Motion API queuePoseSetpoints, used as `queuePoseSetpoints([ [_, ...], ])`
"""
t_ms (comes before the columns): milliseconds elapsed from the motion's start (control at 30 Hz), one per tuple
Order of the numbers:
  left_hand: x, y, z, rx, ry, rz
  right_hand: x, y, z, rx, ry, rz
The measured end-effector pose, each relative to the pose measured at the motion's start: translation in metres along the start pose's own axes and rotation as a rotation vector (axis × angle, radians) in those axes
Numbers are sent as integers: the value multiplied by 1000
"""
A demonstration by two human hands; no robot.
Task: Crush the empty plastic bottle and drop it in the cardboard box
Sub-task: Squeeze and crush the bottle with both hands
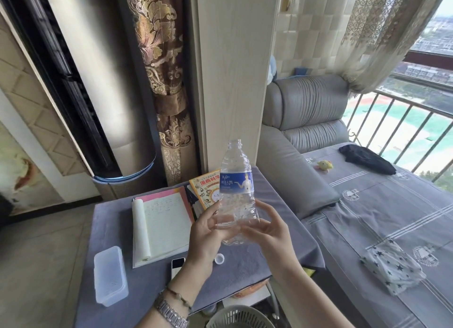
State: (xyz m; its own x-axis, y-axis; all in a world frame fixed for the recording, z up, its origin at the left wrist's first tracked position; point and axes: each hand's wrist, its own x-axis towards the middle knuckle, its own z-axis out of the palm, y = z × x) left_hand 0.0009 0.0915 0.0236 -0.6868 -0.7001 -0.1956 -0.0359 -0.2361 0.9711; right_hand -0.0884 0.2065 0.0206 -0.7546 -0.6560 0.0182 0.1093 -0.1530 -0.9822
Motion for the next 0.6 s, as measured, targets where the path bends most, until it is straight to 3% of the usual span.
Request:
queuePoseSetpoints([
  [233,1,5,-1,4,-30,-11,3,-15,-2,38,-101,36],
  [600,-2,16,-8,114,-160,27,9,-20,-6,70,-11,-9],
])
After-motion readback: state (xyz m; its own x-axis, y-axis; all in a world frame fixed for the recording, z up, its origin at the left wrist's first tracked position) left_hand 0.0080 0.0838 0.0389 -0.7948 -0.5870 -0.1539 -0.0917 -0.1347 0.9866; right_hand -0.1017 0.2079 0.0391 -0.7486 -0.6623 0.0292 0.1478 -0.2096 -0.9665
